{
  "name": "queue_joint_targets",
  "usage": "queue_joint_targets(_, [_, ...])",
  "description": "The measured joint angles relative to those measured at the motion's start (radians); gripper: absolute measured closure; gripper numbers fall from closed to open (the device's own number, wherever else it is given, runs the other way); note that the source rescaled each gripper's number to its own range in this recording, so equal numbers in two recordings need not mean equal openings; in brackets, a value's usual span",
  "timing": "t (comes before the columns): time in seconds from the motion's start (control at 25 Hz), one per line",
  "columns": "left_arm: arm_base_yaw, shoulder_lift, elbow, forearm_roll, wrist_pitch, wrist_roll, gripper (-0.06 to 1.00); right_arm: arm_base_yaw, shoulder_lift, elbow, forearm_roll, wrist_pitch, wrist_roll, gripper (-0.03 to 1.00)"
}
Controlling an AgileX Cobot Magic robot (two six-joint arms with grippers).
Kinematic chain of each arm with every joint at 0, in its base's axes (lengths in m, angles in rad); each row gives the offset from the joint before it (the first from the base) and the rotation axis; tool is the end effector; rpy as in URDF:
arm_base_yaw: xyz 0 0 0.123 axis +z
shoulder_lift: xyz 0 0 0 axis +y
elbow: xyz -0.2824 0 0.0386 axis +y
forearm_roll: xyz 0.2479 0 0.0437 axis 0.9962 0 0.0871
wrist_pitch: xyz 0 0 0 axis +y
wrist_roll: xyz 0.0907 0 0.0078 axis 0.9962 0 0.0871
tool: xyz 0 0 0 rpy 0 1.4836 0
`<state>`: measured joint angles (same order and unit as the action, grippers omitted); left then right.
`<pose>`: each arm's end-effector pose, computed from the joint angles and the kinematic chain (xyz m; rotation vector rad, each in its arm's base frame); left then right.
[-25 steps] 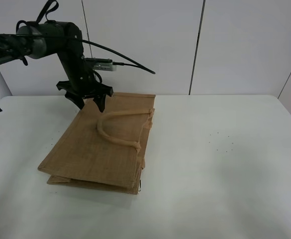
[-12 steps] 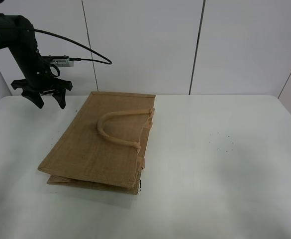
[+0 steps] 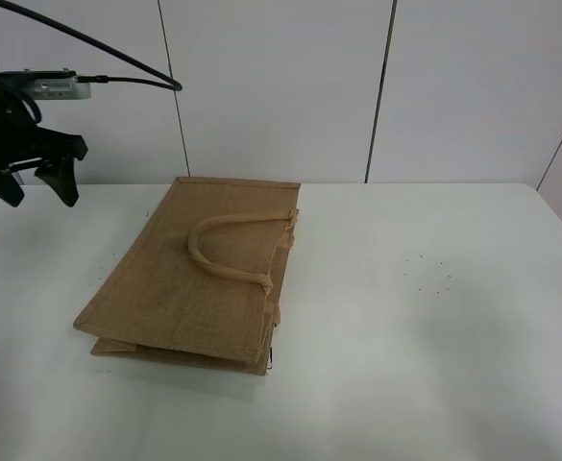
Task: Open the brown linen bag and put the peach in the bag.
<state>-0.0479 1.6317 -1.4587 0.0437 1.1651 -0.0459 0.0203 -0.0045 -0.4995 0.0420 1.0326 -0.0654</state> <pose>0.3357 -0.0124 0.3165 0.0180 2.8198 0.0391 -0.0044 0.0032 0.2794 -0.0875 2.0097 0.0212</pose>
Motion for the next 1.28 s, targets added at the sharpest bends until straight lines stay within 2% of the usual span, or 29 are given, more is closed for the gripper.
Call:
queue_joint_targets(0.36, [0.000, -0.530, 0.520, 0.002, -0.004, 0.010, -0.05, 0.000, 0.000, 0.000, 0.000, 0.000, 0.001, -0.03])
queue_joint_targets(0.64, [0.000, -0.945, 0.913, 0.002, -0.099, 0.012, -0.05, 0.000, 0.000, 0.000, 0.000, 0.000, 0.001, -0.03])
queue_joint_targets(0.96, [0.000, -1.331, 0.955, -0.004, -0.113, 0.020, -0.05, 0.000, 0.000, 0.000, 0.000, 0.000, 0.001, -0.03])
queue_joint_targets(1.28, [0.000, -1.545, 0.955, -0.004, -0.113, 0.020, -0.05, 0.000, 0.000, 0.000, 0.000, 0.000, 0.001, -0.03])
